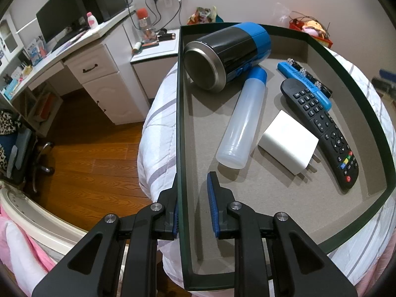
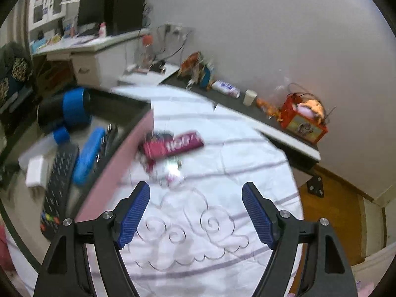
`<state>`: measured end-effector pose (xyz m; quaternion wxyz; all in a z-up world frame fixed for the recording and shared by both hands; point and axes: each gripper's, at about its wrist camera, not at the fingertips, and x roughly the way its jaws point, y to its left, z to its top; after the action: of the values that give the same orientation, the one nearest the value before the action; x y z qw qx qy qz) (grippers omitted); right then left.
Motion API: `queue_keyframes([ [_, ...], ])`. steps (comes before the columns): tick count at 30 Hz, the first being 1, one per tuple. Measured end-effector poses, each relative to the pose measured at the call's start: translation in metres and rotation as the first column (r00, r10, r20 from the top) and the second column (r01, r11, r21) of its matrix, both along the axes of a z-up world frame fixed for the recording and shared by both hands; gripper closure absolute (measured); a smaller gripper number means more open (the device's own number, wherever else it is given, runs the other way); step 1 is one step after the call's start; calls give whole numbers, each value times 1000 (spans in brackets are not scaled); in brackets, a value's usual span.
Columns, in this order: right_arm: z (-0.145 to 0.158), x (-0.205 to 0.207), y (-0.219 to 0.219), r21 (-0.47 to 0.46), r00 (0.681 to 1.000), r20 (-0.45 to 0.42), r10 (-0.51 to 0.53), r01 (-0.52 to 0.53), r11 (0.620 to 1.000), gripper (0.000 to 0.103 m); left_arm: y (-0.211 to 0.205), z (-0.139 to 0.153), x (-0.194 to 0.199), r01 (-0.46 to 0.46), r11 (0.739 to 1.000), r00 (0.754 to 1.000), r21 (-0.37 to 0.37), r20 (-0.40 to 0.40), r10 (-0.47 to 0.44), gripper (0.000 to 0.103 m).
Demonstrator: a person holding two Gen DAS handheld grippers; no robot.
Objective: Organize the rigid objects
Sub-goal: 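Move the right gripper back to the keyring with the pink strap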
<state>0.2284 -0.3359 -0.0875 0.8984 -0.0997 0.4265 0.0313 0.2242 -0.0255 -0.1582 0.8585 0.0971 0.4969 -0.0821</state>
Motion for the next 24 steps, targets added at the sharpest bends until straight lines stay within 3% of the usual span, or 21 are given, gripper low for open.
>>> queue_keyframes([
  [12, -50, 37, 17, 65, 980, -86, 179, -174, 983, 25, -1, -2, -1, -4, 1000, 1000, 12, 0, 4, 85],
  [24, -70, 68, 10, 159, 974, -102, 204, -187, 970, 25, -2, -2, -2, -3, 1000, 1000, 14, 0, 3, 85],
])
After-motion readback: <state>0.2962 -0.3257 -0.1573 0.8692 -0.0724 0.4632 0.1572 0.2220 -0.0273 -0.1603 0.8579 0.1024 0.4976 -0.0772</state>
